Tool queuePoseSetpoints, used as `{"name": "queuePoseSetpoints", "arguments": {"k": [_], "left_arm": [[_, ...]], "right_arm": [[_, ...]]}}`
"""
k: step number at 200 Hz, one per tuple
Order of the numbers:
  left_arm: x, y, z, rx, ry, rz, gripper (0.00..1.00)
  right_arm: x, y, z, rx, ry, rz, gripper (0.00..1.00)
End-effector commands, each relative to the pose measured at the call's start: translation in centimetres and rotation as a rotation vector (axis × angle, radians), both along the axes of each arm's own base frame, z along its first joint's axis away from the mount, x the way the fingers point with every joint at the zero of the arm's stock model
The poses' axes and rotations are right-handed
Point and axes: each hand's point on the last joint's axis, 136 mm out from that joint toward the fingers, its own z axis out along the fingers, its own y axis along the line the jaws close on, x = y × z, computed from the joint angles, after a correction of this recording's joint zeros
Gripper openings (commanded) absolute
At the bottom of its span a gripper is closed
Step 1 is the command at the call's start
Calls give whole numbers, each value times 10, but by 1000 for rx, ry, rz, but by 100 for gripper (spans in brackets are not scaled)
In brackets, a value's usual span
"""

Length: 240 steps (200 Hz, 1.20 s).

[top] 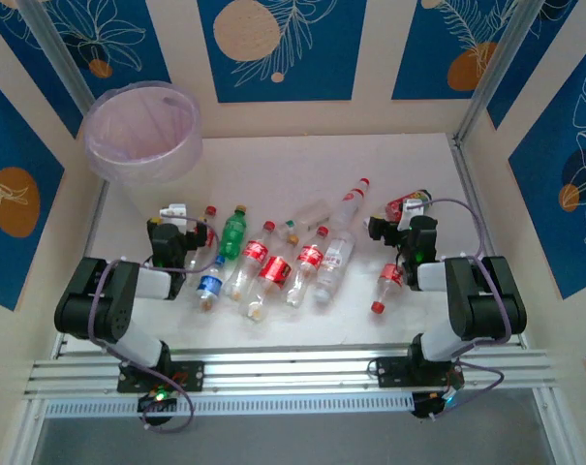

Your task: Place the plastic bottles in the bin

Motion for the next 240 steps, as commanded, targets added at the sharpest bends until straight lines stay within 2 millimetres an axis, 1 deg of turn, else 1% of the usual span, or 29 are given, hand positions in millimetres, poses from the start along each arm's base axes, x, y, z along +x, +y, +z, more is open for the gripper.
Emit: {"name": "queuePoseSetpoints", "arguments": {"k": [1,143,214,225,240], "left_arm": [[0,2,1,3,-15,-2,100],[0,2,1,-2,-14,-5,100],[1,2,-2,-24,3,-20,100],[1,2,0,-24,-4,-22,100],[0,1,5,-18,-17,-26,100]], "right_arm": [[8,-1,14,-9,-51,9,99],[8,-1,13,-3,-44,11,99],[8,-1,13,2,-40,14,99],[8,1,15,5,-50,27,99],[11,5,20,16,-23,59,99]]}}
